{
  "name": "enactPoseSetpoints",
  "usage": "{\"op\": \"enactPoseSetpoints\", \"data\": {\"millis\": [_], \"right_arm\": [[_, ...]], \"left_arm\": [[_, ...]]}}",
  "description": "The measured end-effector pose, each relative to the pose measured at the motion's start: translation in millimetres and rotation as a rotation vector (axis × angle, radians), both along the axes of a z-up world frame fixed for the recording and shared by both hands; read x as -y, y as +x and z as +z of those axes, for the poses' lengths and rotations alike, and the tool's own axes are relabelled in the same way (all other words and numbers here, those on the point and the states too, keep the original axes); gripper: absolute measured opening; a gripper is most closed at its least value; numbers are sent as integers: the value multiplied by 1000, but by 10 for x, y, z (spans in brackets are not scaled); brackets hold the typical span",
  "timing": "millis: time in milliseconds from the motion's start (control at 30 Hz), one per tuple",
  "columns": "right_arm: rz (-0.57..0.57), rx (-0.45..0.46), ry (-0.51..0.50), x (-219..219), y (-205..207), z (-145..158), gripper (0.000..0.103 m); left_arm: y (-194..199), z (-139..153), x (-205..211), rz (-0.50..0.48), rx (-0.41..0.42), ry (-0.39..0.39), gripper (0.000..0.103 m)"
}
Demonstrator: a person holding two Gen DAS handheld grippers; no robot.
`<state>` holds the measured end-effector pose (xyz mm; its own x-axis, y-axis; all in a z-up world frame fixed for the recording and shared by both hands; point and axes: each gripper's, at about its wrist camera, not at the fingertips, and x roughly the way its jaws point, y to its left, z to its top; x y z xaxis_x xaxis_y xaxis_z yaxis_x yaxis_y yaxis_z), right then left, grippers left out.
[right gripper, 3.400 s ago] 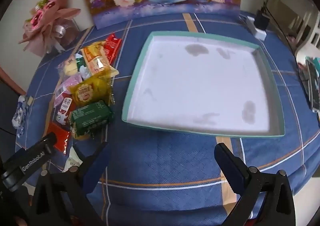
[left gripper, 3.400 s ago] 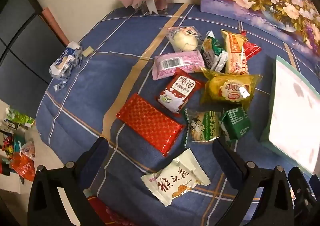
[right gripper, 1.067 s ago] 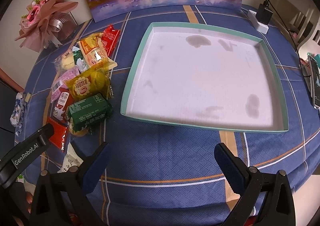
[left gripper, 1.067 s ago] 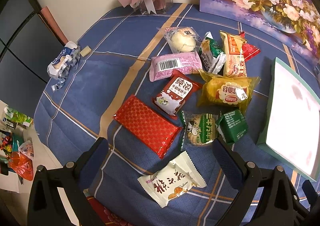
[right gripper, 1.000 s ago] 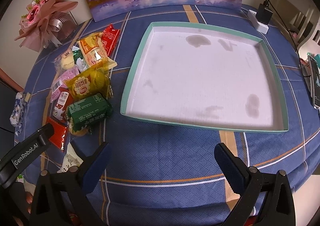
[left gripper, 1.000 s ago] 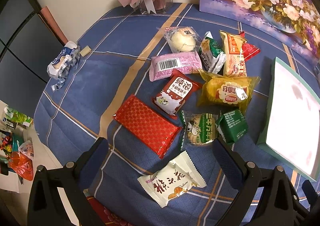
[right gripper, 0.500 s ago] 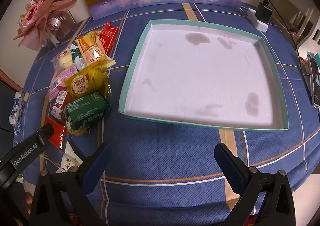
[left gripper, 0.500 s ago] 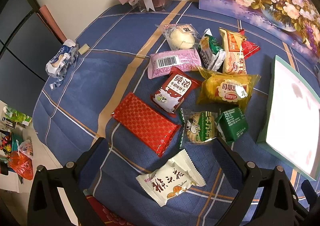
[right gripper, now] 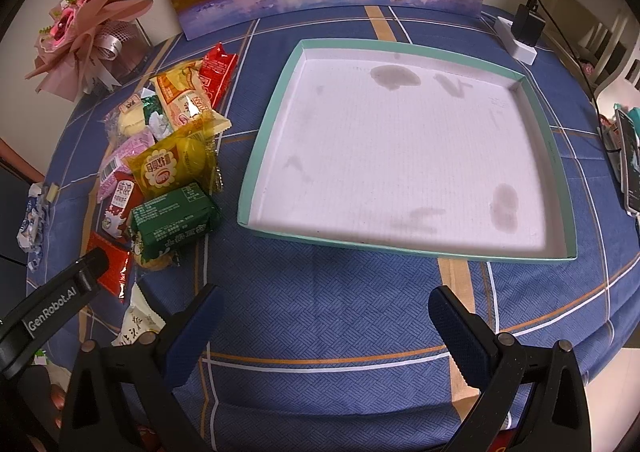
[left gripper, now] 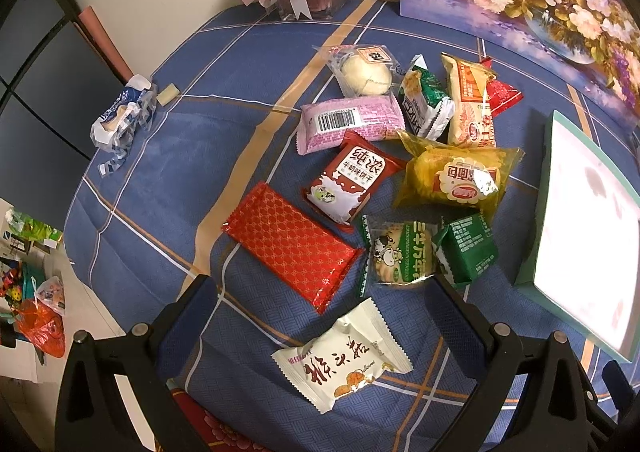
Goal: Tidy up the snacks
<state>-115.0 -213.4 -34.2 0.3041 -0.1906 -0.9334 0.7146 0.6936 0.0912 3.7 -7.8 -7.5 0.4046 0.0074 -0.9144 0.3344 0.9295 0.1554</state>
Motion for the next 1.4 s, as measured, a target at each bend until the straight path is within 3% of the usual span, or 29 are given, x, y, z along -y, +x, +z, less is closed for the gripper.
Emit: {"op": "enactPoseSetpoints", "data": {"millis": [267,633,1067,1400], "right_arm": [[128,42,78,-263,248,-38,103],[338,-29,140,-830,728,-268,103],[591,-152,90,-1590,1065,-550,103],[632,-225,42,-1977,1190,-823,103]], "left_arm": [[187,-8,-348,70,-34,-52,103],[467,-376,-926,202,-176,-114,103],[590,-562,-1236,266,-226,-158,103],[681,-628,-1422,267,-230,-189,103]]}}
